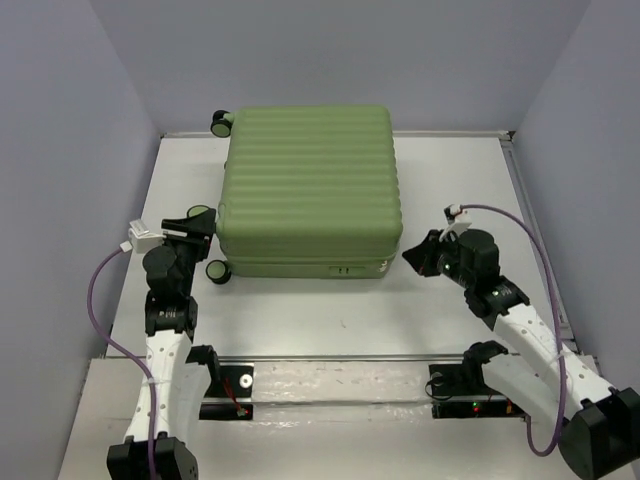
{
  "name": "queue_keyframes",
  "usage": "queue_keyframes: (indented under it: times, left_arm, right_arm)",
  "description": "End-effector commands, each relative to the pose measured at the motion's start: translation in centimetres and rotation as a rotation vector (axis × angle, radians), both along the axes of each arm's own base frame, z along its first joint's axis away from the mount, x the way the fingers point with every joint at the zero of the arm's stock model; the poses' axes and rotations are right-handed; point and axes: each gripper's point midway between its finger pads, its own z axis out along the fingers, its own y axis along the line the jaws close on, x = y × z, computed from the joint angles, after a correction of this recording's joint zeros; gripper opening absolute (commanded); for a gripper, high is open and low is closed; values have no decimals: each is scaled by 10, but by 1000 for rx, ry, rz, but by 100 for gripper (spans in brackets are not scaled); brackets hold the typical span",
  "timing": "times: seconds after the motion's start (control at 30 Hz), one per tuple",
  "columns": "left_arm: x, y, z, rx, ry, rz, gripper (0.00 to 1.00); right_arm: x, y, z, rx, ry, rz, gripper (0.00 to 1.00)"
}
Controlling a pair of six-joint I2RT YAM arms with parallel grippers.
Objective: Pack the luggage
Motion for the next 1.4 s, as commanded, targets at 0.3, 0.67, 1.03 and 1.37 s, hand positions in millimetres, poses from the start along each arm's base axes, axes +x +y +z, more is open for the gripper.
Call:
queue_keyframes:
  times: [0.3, 0.67, 1.03, 1.37]
  left_arm:
    - [-9, -43, 13, 185, -98, -248, 6]
    - [-13, -49, 8, 184, -100, -269, 6]
    - [-13, -52, 2, 182, -90, -265, 6]
    - [-14, -50, 5, 193, -94, -256, 6]
  right_arm:
    - [-16, 46, -31, 49, -97, 247, 46]
    - [-7, 72, -40, 52, -127, 226, 43]
    - [-25, 63, -40, 64, -156, 168, 50]
    - [-6, 44, -51, -6, -131, 28, 46]
